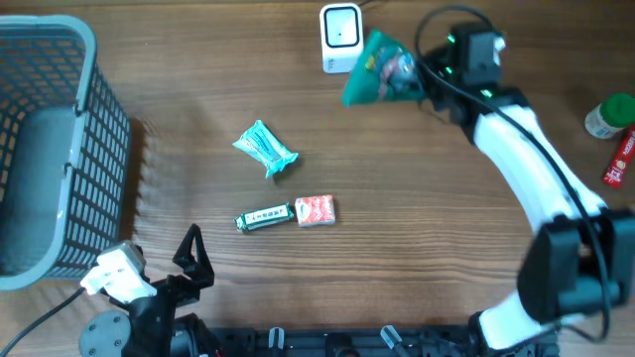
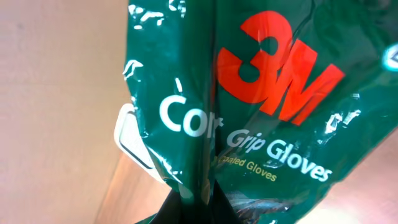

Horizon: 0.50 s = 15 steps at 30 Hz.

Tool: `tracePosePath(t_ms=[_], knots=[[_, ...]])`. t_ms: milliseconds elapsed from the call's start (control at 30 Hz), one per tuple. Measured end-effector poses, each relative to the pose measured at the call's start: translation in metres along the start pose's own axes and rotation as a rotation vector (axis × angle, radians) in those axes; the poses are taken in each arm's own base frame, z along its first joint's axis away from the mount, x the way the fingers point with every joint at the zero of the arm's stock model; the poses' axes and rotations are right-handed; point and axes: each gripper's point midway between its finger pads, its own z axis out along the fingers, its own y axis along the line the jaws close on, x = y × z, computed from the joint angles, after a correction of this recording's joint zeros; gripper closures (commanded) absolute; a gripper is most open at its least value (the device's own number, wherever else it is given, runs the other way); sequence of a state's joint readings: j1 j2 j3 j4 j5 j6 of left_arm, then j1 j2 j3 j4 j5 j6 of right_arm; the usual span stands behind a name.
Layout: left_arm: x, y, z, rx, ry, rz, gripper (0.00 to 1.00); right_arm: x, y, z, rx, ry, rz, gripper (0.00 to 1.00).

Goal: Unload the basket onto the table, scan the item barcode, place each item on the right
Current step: 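Hold the gloves pack under the scanner, turning it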

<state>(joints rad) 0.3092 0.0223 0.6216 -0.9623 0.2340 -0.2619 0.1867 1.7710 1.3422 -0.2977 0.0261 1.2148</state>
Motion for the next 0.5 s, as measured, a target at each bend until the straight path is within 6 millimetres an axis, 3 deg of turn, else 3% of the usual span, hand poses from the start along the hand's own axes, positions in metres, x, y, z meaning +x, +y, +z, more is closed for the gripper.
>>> tracePosePath(t_ms=[33, 67, 167, 233, 400, 500], knots=[[0.0, 0.0, 0.0, 0.0, 0.001, 0.0, 0.0, 0.0, 0.009, 0.011, 0.013, -0.01, -0.008, 0.95], [0.0, 0.0, 0.0, 0.0, 0.001, 0.0, 0.0, -0.003, 0.028, 0.039, 0.032, -0.023, -0.017, 0.95], [0.001, 0.0, 0.0, -0.001, 0.003, 0.0, 0.0, -0.011, 0.034, 0.074, 0.109, -0.051, -0.025, 0.95], [0.0, 0.0, 0.0, 0.0, 0.001, 0.0, 0.0, -0.024, 0.056, 0.103, 0.094, -0.09, -0.035, 0.95], [0.0, 0.0, 0.0, 0.0, 0.001, 0.0, 0.0, -0.043, 0.09, 0.112, 0.027, -0.169, -0.036, 0.95], [0.0, 0.0, 0.0, 0.0, 0.001, 0.0, 0.0, -0.038, 0.094, 0.115, 0.018, -0.177, -0.05, 0.95]])
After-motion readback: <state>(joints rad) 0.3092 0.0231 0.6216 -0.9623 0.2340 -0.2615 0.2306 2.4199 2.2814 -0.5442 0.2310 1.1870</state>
